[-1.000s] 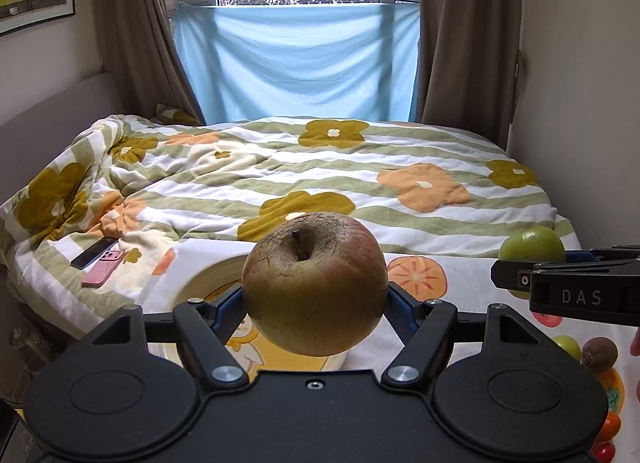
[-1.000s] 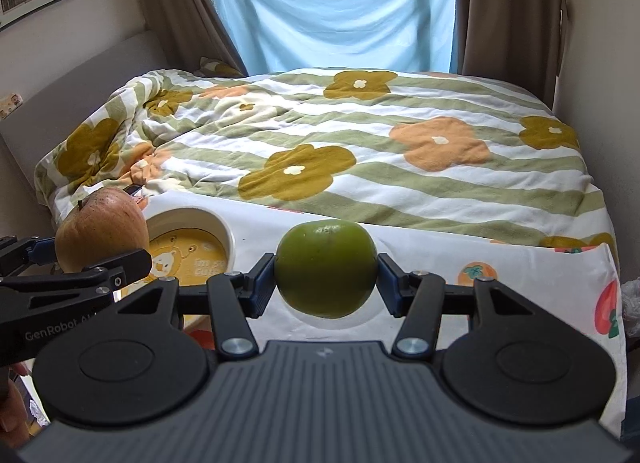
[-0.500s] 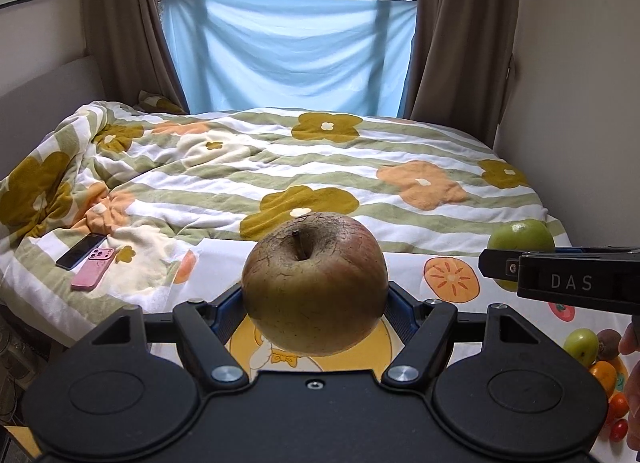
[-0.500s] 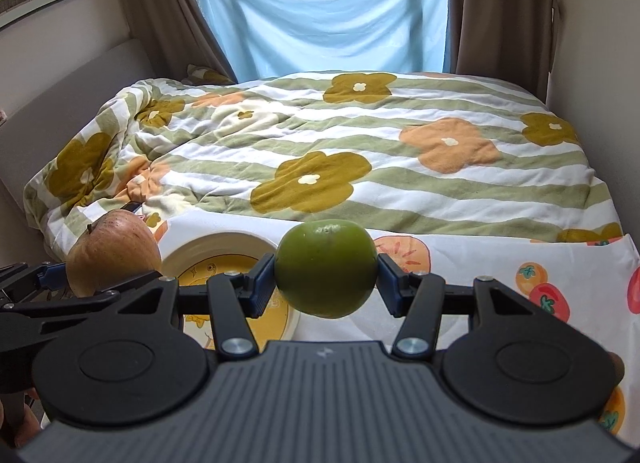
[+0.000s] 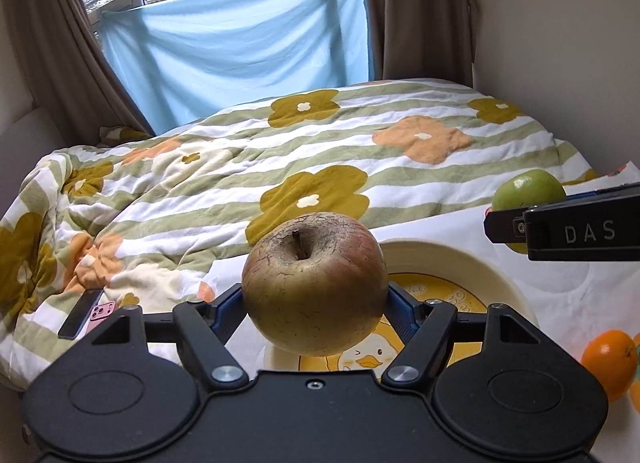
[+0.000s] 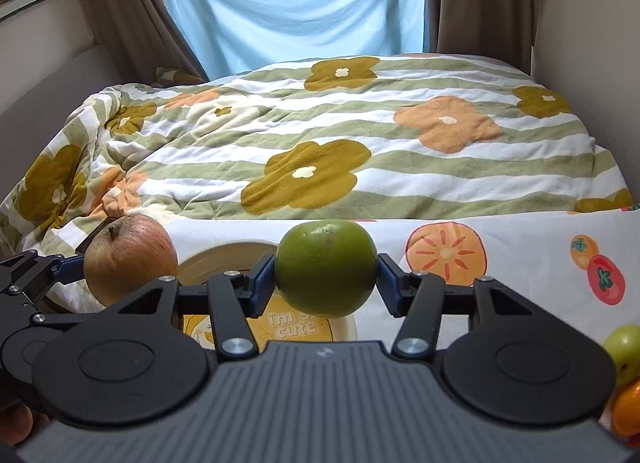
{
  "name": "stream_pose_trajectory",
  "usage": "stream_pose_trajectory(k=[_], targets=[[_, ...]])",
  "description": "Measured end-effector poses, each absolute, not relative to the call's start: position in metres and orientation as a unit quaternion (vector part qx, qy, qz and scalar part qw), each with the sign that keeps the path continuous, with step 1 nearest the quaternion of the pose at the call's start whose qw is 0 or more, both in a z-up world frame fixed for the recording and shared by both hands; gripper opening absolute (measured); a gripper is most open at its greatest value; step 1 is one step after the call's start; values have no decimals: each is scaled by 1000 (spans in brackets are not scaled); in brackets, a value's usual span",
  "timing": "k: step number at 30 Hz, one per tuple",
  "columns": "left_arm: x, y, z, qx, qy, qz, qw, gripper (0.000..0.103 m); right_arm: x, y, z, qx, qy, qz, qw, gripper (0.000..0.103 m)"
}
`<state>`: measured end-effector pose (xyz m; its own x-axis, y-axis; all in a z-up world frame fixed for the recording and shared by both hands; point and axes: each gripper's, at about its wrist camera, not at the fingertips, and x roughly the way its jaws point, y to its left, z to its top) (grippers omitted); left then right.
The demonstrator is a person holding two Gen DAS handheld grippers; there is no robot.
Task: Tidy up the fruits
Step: 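Carry the brown apple into the duck bowl with the left tool while the right tool carries the green apple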
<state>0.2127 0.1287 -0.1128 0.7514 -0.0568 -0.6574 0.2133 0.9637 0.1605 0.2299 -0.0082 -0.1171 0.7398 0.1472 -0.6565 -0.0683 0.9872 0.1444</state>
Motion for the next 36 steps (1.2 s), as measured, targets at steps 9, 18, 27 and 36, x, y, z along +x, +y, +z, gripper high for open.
stream_pose_trajectory(k=[9, 18, 27, 36], targets=[[231, 117, -149, 154, 356, -123, 913, 77, 247, 2, -145, 51, 373, 35, 926, 68], [238, 113, -155, 160, 357, -133, 911, 78, 255, 1, -154, 51, 385, 30, 921, 68], [216, 121, -137, 147, 344, -131, 918, 100, 255, 0, -147, 37, 384, 46, 922, 68], [195, 139, -134, 133, 355, -88, 921, 100, 254, 10, -153, 3, 390, 90, 917, 68]])
